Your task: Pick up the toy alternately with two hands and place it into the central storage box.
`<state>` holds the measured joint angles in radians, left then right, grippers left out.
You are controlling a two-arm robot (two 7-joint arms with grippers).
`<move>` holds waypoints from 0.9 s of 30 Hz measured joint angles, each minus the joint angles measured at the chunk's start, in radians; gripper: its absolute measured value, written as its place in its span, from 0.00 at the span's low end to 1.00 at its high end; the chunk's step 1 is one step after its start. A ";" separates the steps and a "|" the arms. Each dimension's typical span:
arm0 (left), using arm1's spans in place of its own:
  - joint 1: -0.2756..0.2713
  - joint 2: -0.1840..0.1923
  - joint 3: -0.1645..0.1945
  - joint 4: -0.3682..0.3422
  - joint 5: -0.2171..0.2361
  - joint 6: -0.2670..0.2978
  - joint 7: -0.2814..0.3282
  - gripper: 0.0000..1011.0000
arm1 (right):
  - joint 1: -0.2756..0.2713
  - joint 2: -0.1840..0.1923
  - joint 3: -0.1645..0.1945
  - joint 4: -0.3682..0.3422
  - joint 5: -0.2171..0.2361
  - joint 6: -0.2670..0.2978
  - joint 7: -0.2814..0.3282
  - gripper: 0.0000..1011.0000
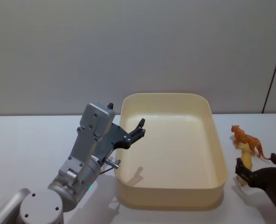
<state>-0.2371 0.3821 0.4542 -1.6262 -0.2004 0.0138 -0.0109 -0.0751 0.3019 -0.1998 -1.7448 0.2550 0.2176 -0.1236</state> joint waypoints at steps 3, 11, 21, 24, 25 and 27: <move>0.000 0.000 0.000 0.000 0.000 0.000 0.000 0.99 | 0.019 -0.016 -0.007 0.028 -0.018 0.009 0.003 0.99; 0.000 0.000 0.000 0.000 0.000 0.000 0.000 0.99 | 0.066 -0.057 -0.026 0.103 -0.061 0.021 0.013 0.99; 0.000 0.000 0.000 0.000 0.000 0.000 0.000 0.99 | 0.100 -0.086 -0.039 0.158 -0.095 0.023 0.024 0.82; 0.000 0.000 0.000 0.000 0.000 0.000 0.000 0.99 | 0.105 -0.091 -0.041 0.168 -0.101 0.024 0.026 0.71; 0.000 0.000 0.000 0.000 0.000 0.000 0.000 0.99 | 0.105 -0.091 -0.041 0.168 -0.101 0.024 0.026 0.67; 0.000 0.000 0.000 0.000 0.000 0.000 0.000 0.99 | 0.109 -0.094 -0.043 0.174 -0.104 0.024 0.027 0.61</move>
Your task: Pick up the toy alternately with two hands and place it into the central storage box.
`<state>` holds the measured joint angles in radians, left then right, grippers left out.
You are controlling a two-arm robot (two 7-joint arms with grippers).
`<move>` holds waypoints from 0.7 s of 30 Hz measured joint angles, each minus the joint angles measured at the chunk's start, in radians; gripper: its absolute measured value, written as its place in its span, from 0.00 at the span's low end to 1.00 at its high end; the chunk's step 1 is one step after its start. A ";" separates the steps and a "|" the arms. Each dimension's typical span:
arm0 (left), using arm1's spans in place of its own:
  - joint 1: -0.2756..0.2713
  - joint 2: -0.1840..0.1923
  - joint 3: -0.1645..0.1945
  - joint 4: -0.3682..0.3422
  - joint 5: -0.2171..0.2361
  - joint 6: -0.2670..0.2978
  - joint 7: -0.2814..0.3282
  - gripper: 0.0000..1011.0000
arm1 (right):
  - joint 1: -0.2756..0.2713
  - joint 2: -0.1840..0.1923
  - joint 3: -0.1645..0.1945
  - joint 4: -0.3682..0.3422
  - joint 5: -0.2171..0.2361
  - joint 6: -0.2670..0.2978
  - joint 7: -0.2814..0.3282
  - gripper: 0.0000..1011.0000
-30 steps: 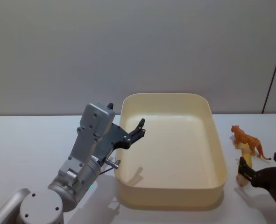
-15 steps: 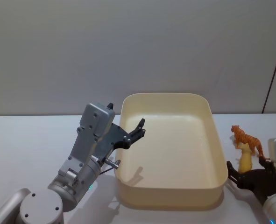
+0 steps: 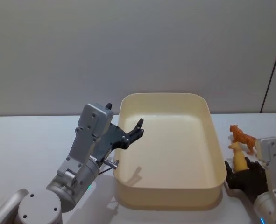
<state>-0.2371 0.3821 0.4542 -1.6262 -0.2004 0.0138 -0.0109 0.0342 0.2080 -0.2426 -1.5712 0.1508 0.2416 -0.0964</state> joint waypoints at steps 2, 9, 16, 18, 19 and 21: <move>0.000 0.000 0.000 0.000 0.000 0.000 0.000 0.99 | 0.003 -0.003 -0.001 0.005 -0.003 0.000 0.001 0.57; 0.000 0.000 0.000 0.000 0.000 0.000 0.000 0.99 | 0.006 -0.006 -0.002 0.011 -0.007 0.000 0.003 0.36; 0.000 0.000 0.000 0.000 0.000 0.000 0.000 0.99 | -0.015 0.008 0.010 -0.014 -0.006 -0.018 -0.011 0.33; 0.000 0.000 0.000 0.000 0.000 0.000 0.000 0.99 | -0.021 0.012 0.013 -0.023 -0.006 -0.026 -0.014 0.33; 0.000 0.000 0.000 0.000 0.000 0.000 0.000 0.99 | -0.024 0.014 0.014 -0.028 -0.006 -0.030 -0.015 0.33; 0.000 0.000 0.000 0.000 0.000 0.000 0.000 0.99 | -0.034 0.022 0.020 -0.044 -0.006 -0.045 -0.020 0.33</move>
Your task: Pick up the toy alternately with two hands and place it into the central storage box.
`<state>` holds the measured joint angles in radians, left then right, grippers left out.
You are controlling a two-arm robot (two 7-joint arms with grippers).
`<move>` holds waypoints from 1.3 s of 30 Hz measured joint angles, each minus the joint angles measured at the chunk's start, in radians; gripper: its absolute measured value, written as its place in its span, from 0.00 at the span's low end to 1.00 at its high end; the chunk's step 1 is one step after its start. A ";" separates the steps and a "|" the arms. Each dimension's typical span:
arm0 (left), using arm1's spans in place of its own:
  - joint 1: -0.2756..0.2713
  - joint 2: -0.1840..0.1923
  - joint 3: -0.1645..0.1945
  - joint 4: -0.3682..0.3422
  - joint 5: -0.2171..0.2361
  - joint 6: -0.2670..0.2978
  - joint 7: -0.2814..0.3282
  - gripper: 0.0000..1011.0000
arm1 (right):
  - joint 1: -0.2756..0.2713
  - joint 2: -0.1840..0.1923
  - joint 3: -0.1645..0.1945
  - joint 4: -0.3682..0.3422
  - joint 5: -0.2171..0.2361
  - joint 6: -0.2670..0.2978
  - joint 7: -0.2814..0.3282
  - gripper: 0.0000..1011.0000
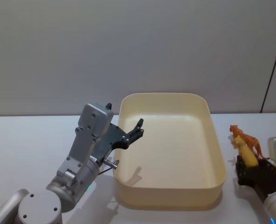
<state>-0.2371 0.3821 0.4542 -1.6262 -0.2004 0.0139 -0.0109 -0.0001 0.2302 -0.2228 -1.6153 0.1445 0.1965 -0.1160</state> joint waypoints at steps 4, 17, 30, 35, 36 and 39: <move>0.000 0.000 0.000 0.000 0.000 0.000 0.000 0.99 | -0.017 0.014 0.010 -0.034 0.000 -0.026 -0.005 0.33; 0.000 0.000 0.000 0.000 0.000 0.000 0.000 0.99 | -0.016 0.038 0.034 -0.147 0.030 -0.058 0.058 0.33; 0.000 0.000 0.000 0.000 0.000 0.000 0.000 0.99 | 0.106 -0.031 0.003 -0.094 0.031 0.015 0.189 0.33; 0.000 0.000 0.000 0.000 0.000 0.000 0.000 0.99 | 0.168 -0.076 -0.020 -0.027 0.012 0.061 0.230 0.35; 0.000 0.000 0.000 0.000 0.000 0.000 0.000 0.99 | 0.178 -0.083 -0.023 -0.015 0.009 0.066 0.236 0.36; 0.000 0.000 0.000 0.000 0.000 0.000 0.000 0.99 | 0.207 -0.102 -0.033 0.018 0.000 0.082 0.252 0.45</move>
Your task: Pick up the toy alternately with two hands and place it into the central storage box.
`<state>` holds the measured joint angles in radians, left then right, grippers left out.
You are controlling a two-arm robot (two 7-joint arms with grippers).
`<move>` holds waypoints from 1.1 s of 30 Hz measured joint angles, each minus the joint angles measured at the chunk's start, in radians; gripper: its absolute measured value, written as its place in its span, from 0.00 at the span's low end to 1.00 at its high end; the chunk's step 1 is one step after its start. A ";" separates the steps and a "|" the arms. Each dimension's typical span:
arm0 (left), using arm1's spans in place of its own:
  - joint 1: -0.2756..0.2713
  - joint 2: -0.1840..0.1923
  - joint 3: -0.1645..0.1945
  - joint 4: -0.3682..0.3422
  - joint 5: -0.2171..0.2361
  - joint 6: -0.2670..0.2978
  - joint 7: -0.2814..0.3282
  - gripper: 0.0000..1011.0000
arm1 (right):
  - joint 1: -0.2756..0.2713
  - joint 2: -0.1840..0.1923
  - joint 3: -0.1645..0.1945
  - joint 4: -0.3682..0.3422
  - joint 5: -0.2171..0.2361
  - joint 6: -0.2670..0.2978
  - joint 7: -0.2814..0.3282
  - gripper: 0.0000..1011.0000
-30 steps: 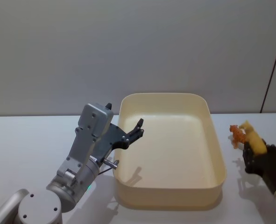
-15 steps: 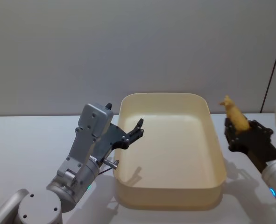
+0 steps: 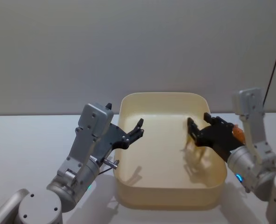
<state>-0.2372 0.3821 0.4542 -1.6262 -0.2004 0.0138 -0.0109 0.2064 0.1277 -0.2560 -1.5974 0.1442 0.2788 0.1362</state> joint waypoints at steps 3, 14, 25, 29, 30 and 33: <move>0.000 0.000 0.000 0.000 0.000 0.000 0.000 0.99 | 0.021 -0.015 -0.008 0.025 -0.007 0.013 0.012 0.56; 0.000 0.000 0.000 0.000 0.000 0.000 0.000 0.99 | 0.035 -0.015 -0.001 0.040 -0.010 0.012 0.017 0.89; 0.000 0.000 0.000 0.000 0.000 0.000 0.000 0.99 | -0.018 0.055 0.061 -0.023 0.037 -0.014 -0.024 0.99; 0.000 0.000 0.000 0.000 0.000 0.000 0.000 0.99 | -0.044 0.083 0.085 -0.050 0.057 -0.015 -0.036 0.99; 0.000 0.000 0.000 0.000 0.000 0.000 0.000 0.99 | -0.051 0.090 0.091 -0.056 0.060 -0.015 -0.038 0.99; 0.000 0.000 0.000 0.000 0.000 0.000 0.000 0.99 | -0.070 0.108 0.106 -0.072 0.072 -0.015 -0.047 0.99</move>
<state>-0.2371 0.3821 0.4542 -1.6262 -0.2004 0.0138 -0.0109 0.1369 0.2357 -0.1498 -1.6692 0.2163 0.2636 0.0893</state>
